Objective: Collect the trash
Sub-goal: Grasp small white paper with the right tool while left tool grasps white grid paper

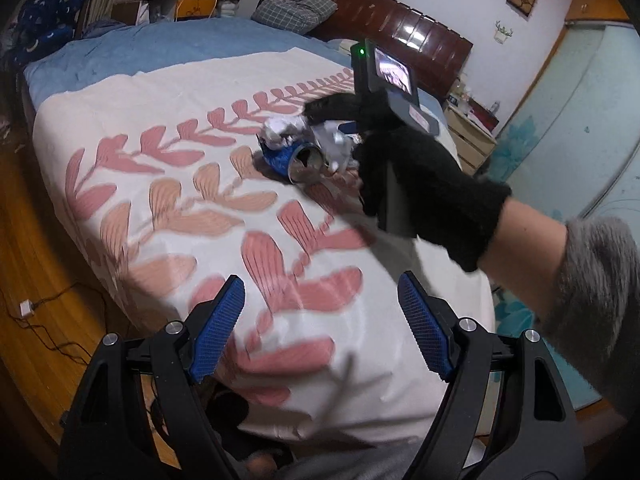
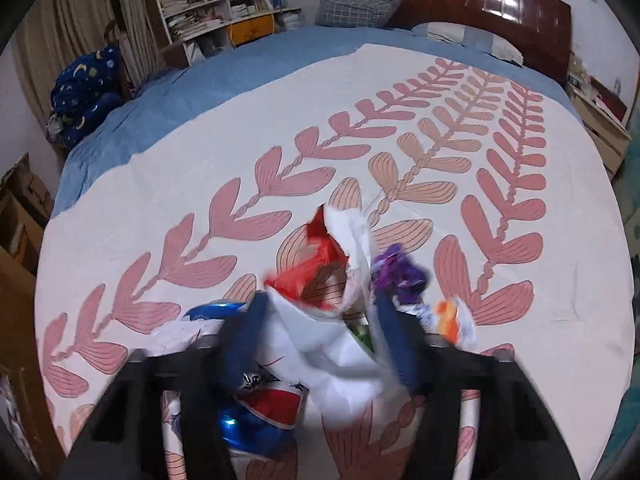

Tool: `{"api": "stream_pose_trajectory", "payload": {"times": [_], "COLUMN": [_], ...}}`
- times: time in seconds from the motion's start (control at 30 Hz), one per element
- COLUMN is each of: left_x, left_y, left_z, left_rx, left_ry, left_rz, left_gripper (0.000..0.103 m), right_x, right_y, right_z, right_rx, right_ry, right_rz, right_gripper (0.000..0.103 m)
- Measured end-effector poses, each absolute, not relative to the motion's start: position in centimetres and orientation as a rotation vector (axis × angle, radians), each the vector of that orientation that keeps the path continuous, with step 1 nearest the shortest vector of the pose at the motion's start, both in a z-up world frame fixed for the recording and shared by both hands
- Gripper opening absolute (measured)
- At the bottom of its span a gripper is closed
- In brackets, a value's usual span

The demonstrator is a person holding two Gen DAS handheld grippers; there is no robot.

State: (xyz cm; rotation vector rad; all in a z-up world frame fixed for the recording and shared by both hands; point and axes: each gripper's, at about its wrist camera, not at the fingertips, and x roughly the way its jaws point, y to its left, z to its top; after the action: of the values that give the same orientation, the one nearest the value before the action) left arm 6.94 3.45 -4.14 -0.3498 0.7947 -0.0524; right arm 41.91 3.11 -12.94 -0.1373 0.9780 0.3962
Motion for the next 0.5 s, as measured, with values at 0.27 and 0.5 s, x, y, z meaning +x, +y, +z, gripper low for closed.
{"api": "stream_pose_trajectory", "payload": {"times": [0.27,0.5], "left_x": [14.8,22.5], "left_y": [6.9,11.0], "left_z": [-3.8,-5.6], "left_rx": [-0.383,-0.456], "left_ry": [0.728,0.691], "left_rz": [-0.007,0.041], "left_gripper": [0.079,0.079], "right_x": [39.9,35.3], "right_y": [-0.2,-5.3], "right_z": [-13.2,-10.9], "right_rx": [-0.051,0.099], "right_ry": [1.01,0.972], "right_rz": [0.459,0.524], "right_gripper": [0.009,0.007]}}
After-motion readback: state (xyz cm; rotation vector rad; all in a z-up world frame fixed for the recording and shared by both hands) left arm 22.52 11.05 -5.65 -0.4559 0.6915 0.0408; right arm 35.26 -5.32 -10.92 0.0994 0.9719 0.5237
